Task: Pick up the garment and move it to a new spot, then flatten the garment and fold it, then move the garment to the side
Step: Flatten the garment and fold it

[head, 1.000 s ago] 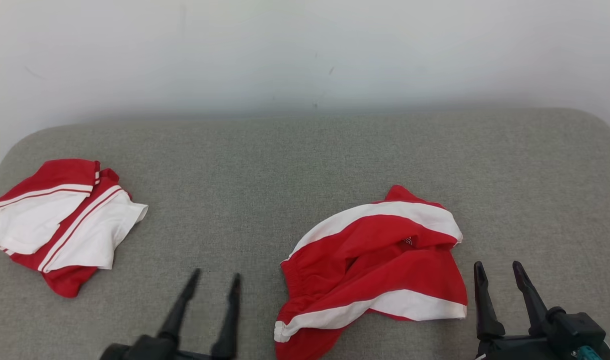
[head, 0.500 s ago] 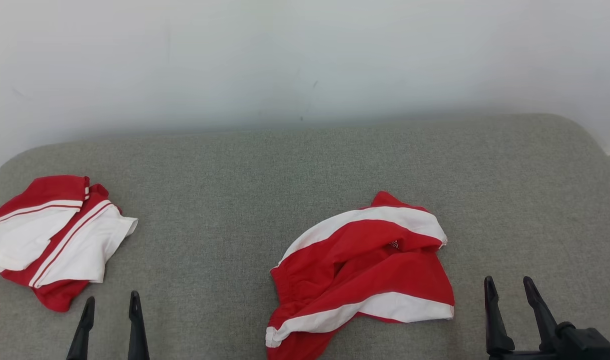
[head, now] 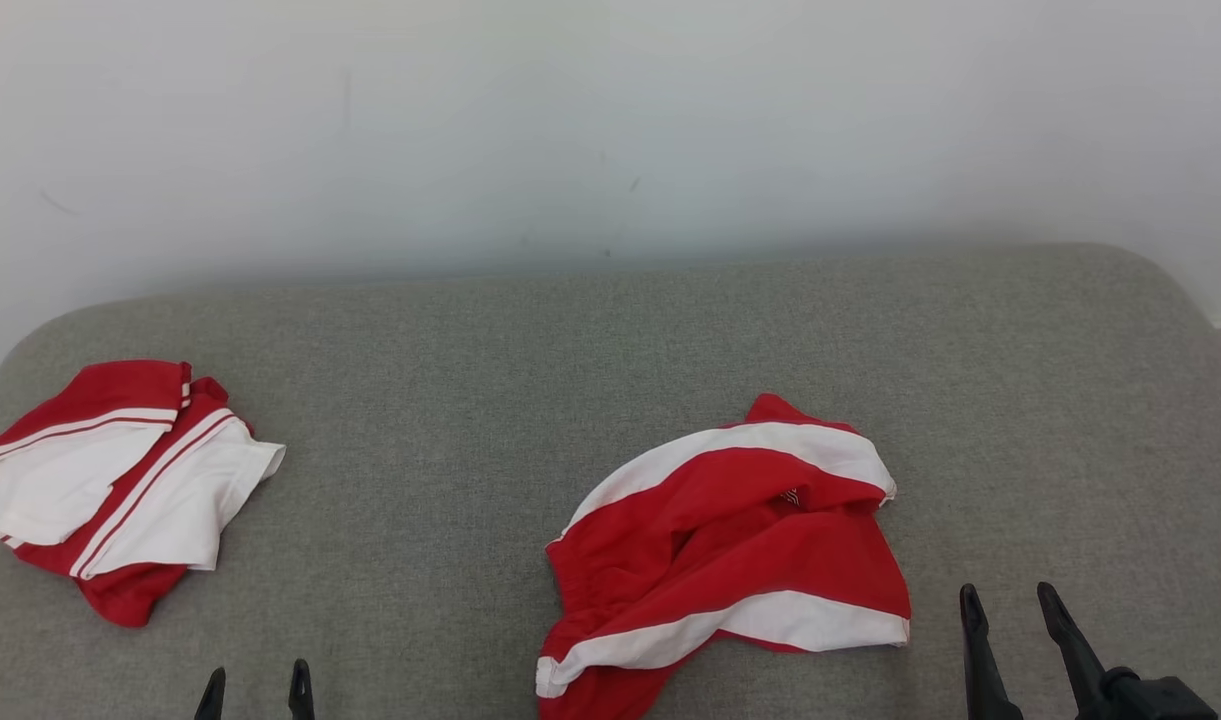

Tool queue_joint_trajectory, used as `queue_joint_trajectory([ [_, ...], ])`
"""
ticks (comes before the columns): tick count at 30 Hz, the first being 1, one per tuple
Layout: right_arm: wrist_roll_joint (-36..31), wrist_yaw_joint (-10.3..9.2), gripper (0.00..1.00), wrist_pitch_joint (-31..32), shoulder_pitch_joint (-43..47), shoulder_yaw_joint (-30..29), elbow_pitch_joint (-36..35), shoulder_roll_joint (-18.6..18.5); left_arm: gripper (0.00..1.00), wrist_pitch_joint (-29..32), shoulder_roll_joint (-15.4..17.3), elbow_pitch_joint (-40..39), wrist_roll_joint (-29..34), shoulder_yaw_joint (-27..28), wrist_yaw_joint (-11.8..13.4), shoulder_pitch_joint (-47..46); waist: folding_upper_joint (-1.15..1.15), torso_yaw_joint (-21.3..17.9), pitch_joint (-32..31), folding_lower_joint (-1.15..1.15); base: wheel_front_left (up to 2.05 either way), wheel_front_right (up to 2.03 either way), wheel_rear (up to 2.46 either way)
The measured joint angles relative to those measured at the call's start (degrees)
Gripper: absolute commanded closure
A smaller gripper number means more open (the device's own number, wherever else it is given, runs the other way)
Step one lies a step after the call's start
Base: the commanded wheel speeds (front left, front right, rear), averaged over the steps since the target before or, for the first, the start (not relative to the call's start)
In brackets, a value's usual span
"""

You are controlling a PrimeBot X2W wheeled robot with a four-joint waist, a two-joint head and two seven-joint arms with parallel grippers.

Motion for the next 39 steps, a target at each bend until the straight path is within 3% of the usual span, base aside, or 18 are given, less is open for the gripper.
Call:
queue_joint_trajectory([
  [14,0.02,0.00,0.00,0.52,0.13,2.12,0.11,-0.98,0.00,-0.01,0.00,-1.62,1.72,0.88,-0.63,-1.05,0.00,0.29,-0.48,0.00,0.00,0.00,0.00],
  [25,0.09,0.00,0.00,0.53,0.17,2.50,0.25,-1.10,0.00,-0.01,-0.25,-4.11,1.23,1.01,-3.02,-1.12,0.00,0.34,-0.64,0.00,0.00,0.00,0.00],
  [39,0.21,0.00,0.00,1.07,0.49,2.49,-0.73,-1.16,0.00,1.53,0.67,-8.75,1.23,0.69,-2.15,-0.79,0.00,0.61,-1.02,0.00,0.00,0.00,0.00],
])
